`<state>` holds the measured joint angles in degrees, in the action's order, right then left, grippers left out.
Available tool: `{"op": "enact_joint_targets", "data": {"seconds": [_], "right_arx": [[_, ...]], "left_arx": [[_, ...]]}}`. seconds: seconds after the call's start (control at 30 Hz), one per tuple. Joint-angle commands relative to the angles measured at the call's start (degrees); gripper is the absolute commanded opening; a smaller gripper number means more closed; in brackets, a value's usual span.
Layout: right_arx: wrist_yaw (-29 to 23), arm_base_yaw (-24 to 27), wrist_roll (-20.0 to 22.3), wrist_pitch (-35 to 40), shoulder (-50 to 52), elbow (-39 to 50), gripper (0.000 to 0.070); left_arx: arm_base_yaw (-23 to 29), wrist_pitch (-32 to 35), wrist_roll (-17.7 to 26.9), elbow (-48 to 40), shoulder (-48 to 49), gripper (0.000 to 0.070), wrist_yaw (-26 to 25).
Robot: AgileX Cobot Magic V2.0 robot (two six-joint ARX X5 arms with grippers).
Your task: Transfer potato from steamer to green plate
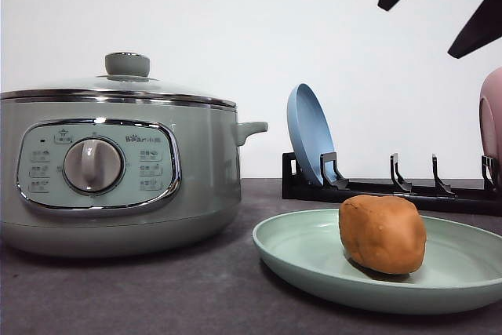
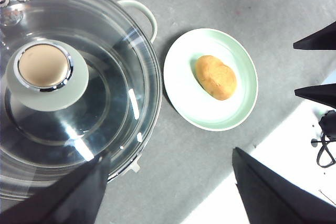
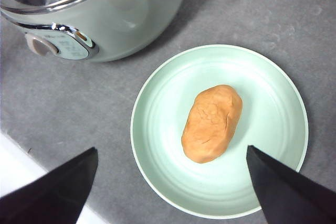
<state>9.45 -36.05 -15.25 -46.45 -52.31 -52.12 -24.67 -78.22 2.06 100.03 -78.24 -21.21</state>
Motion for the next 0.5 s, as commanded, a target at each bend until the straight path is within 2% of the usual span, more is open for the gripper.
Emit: {"op": "enact_joint_targets", "data": {"seconds": [0.0,0.17,0.2,0.23,0.3,0.33,0.37,0.47], "right_arx": [[0.20,-0.48,0.31,0.11,-0.37,-0.83,0.0575],[0.20,-0.48,0.31,0.08,-0.37,-0.83,0.0553],[0.20,-0.48,0.31,0.08,-0.37,-0.83,0.0503],[0.18,-0.48,0.33,0.08,-0.37,-0.83,0.0419],[0.15,-0.48,0.73,0.08,-0.37,-0.83,0.0190],[0.10,-0.48,1.04,0.09,-0.37,-0.83,0.0087],[0.00,-0.48,1.31,0.10,-0.37,-0.83,0.0000],[-0.15,-0.48,1.92,0.12,-0.37,-0.83,0.0000]], "left_arx": [[-0.44,0.20,0.73,1.55,-0.22,0.0469,-0.33],[-0.44,0.21,0.84,1.55,-0.22,0.0449,-0.33],[-0.44,0.19,0.98,1.55,-0.22,0.0387,-0.33],[-0.44,0.18,1.17,1.55,-0.22,0.0298,-0.33],[-0.45,0.20,1.44,1.55,-0.22,0.0069,-0.33],[-0.46,0.21,1.46,1.55,-0.22,0.0011,-0.33],[-0.46,0.21,1.49,1.55,-0.22,0.0007,-0.33],[-0.48,0.25,1.58,1.55,-0.22,0.0007,-0.33]]}}
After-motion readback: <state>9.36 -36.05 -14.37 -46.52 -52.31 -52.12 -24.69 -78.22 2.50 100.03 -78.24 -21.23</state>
